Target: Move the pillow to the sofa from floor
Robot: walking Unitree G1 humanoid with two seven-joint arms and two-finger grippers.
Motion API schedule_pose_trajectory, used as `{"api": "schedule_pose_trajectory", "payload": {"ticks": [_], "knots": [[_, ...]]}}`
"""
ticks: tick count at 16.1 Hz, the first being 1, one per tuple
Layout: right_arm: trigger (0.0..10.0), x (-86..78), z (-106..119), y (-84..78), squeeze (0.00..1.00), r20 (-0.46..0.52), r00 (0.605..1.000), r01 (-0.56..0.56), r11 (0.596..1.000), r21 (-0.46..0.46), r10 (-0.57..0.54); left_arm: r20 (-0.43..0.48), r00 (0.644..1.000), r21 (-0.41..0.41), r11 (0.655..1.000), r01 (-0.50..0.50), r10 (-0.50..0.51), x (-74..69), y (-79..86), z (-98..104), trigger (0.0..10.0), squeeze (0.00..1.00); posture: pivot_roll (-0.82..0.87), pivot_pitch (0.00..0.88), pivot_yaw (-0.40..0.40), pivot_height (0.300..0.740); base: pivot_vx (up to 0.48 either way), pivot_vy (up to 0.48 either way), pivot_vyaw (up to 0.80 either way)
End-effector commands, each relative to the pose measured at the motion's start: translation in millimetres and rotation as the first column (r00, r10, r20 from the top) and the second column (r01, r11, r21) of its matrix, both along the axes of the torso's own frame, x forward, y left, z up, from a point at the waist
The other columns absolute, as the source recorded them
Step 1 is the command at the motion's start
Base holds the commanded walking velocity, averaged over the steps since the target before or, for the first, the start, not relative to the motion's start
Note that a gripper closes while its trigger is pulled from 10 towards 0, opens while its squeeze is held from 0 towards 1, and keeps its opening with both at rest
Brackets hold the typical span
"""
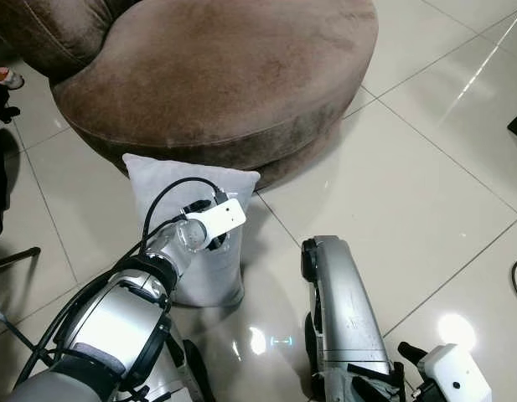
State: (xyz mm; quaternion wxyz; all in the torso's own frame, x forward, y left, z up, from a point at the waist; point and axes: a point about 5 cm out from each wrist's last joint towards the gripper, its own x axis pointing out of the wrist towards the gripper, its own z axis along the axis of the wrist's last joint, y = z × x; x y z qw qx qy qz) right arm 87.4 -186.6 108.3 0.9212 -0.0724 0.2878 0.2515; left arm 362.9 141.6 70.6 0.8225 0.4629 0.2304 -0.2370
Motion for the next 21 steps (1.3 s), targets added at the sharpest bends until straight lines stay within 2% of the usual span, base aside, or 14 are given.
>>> {"api": "schedule_pose_trajectory", "payload": {"ticks": [1, 15, 21], "knots": [[10.0, -2.8, -5.2, -3.4, 0.0, -0.027, 1.0, 0.016, 1.0, -0.006, -0.016, -0.051, 0.998, -0.005, 1.0, -0.031, 0.031, -6.7, 4.6, -10.5, 0.0, 0.0, -0.52, 0.311, 0.065, 0.438, 0.0, 0.0, 0.0], [10.0, 1.3, -2.9, -4.2, 0.0, -0.017, 1.0, 0.008, 1.0, -0.004, -0.008, -0.027, 0.999, -0.017, 0.999, -0.032, 0.031, -2.6, 2.9, -4.3, 0.0, 0.0, -0.51, 0.295, 0.056, 0.438, 0.0, 0.0, 0.0], [10.0, 0.1, -9.8, -6.7, 0.0, -0.03, 0.999, 0.012, 1.0, -0.003, -0.012, -0.022, 0.999, -0.016, 0.999, -0.03, 0.029, -2.2, 1.9, -3.8, 0.0, 0.0, -0.51, 0.295, 0.051, 0.438, 0.0, 0.0, 0.0]]}}
